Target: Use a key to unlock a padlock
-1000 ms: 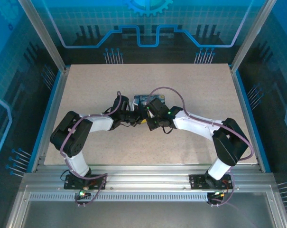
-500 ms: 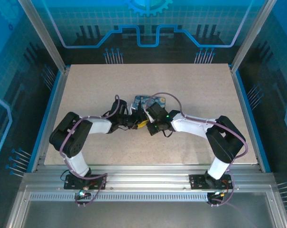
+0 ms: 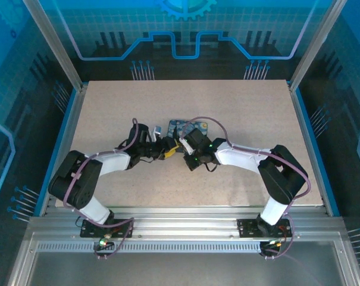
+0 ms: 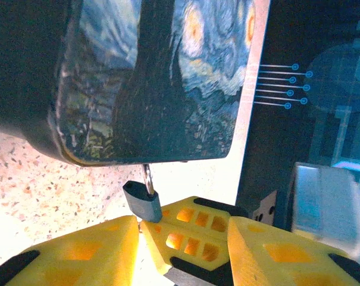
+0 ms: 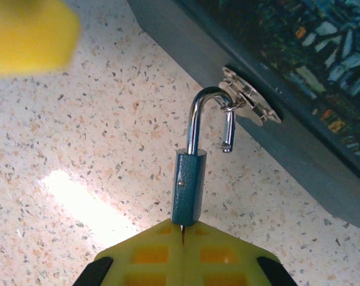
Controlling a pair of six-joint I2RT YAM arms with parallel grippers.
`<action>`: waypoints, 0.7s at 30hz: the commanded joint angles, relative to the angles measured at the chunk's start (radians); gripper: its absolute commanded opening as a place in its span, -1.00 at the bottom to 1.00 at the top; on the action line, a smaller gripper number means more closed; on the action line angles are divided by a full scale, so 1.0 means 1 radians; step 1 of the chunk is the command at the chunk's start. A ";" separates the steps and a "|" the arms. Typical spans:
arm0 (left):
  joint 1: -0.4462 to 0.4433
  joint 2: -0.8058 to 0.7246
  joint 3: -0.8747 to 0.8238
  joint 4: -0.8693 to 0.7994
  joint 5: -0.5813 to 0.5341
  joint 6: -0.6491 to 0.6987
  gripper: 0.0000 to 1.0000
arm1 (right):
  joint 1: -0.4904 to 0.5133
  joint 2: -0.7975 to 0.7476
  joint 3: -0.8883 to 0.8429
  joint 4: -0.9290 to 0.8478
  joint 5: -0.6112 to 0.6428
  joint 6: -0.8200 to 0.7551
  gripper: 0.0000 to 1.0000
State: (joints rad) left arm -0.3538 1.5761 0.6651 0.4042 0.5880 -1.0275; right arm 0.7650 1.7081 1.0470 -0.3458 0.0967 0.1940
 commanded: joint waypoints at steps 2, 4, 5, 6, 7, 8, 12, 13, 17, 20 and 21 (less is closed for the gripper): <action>0.030 -0.068 0.008 -0.117 -0.035 0.079 -0.09 | -0.011 0.015 0.027 -0.060 -0.012 -0.065 -1.00; 0.036 -0.084 0.015 -0.146 -0.048 0.097 -0.07 | -0.009 0.026 0.040 -0.083 0.002 -0.080 -1.00; 0.040 -0.093 0.017 -0.160 -0.056 0.104 -0.06 | -0.008 0.028 0.041 -0.086 0.005 -0.092 -1.00; 0.042 -0.096 0.019 -0.167 -0.060 0.109 -0.05 | -0.007 0.029 0.041 -0.088 0.006 -0.101 -1.00; 0.046 -0.100 0.022 -0.176 -0.065 0.113 -0.04 | -0.005 0.032 0.044 -0.093 0.012 -0.114 -1.00; 0.048 -0.100 0.025 -0.183 -0.066 0.118 -0.03 | -0.005 0.035 0.046 -0.098 0.012 -0.126 -1.00; 0.050 -0.103 0.039 -0.216 -0.074 0.146 0.05 | 0.009 0.043 0.059 -0.123 0.048 -0.192 -1.00; 0.050 -0.104 0.040 -0.221 -0.080 0.153 0.09 | 0.011 0.044 0.062 -0.128 0.061 -0.208 -1.00; 0.050 -0.109 0.039 -0.234 -0.091 0.172 0.21 | 0.014 0.042 0.064 -0.126 0.089 -0.280 -1.00; 0.050 -0.111 0.036 -0.237 -0.090 0.177 0.24 | 0.016 0.042 0.068 -0.124 0.100 -0.336 -1.00; 0.050 -0.112 0.034 -0.239 -0.089 0.179 0.24 | 0.016 0.042 0.067 -0.121 0.101 -0.359 -1.00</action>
State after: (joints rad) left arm -0.3103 1.4918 0.6796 0.2016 0.5095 -0.8852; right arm 0.7696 1.7412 1.0885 -0.4469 0.1715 -0.0628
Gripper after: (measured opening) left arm 0.617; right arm 0.058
